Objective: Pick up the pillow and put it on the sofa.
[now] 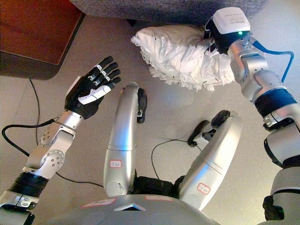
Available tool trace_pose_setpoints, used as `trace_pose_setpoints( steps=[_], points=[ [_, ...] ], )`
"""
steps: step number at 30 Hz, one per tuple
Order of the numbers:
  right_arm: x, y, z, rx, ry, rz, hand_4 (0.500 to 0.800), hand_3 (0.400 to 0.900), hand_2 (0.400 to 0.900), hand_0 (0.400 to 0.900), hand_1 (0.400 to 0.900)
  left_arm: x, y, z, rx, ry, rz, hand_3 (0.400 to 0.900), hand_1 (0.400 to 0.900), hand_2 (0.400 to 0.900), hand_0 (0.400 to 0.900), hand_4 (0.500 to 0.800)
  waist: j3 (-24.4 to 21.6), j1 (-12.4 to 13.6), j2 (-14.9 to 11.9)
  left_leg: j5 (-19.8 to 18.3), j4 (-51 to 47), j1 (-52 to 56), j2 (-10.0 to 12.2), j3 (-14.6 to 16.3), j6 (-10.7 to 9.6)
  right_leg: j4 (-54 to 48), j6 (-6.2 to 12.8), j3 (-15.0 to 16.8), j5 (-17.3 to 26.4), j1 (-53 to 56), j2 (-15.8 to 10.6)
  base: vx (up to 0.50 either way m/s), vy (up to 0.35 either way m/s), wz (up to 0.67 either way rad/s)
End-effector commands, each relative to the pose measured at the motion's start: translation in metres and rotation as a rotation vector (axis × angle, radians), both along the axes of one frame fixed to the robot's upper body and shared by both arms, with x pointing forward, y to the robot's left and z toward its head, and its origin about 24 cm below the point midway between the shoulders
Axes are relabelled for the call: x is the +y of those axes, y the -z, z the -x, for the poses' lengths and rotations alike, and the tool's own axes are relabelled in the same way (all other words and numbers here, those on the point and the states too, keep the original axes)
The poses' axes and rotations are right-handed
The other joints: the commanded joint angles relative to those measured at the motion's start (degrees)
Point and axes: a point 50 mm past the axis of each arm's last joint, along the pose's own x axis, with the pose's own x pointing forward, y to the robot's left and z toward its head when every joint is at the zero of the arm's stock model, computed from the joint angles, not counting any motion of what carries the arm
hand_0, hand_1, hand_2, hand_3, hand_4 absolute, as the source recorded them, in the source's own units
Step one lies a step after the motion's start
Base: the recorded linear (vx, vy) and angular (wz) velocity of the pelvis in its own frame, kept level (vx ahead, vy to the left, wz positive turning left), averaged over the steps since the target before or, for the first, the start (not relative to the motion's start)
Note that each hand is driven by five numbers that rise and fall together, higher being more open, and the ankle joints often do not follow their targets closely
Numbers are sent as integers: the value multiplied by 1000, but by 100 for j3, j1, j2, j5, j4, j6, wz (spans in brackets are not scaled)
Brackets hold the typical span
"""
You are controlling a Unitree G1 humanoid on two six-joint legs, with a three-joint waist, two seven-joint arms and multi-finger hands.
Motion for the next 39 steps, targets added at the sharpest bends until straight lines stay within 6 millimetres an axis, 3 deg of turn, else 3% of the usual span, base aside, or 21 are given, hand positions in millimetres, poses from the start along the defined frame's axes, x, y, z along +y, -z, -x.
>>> trace_pose_setpoints(
  steps=[1,9,15,21,30,34,39],
  points=[
    [10,-28,-3,-111,-46,-103,500,400,400,400,400,-10,-35,2,-180,45,92,900,900,900,900,800,-11,39,304,-696,828,407,483,-521,341,-413,2,91,1092,-250,186,33,53,-5],
    [8,-25,0,-152,-39,-172,500,400,400,400,400,-12,-33,2,-161,35,83,900,900,900,900,800,-11,2,327,-735,889,458,495,-497,354,-458,0,125,1122,-156,225,19,32,-3],
    [12,-37,5,-247,-101,-319,500,400,400,400,400,-8,-31,-2,-146,-59,74,900,900,900,900,800,-11,-95,288,-646,405,751,482,-301,422,-1079,5,-29,1274,105,296,-33,50,-8],
    [26,-44,17,-347,-215,-436,500,400,400,400,400,-5,-26,-6,-142,-137,53,900,900,900,900,800,-11,-261,221,-336,-473,1338,507,-3,452,-2112,8,-237,1549,674,428,-22,41,-9],
    [53,-53,36,-461,-350,-449,500,400,400,400,400,-5,-26,-10,-169,-196,47,900,900,900,900,800,-11,-497,110,188,-1853,2475,527,264,467,-3620,38,-351,2142,1669,569,-4,31,-14],
    [54,-57,45,-489,-374,-453,500,400,400,400,400,-7,-26,-13,-170,-199,46,900,900,900,900,800,-12,-600,-26,633,-2725,3188,536,407,492,-4538,-3,-485,2598,2397,578,-1,-17,-7],
    [50,-54,60,-468,-401,-449,500,400,400,400,400,-12,-17,-12,-129,-181,27,900,900,900,900,800,-313,-719,-186,876,-3770,4200,625,551,427,-5548,70,-643,2902,3361,633,122,-24,-8]
  ],
)
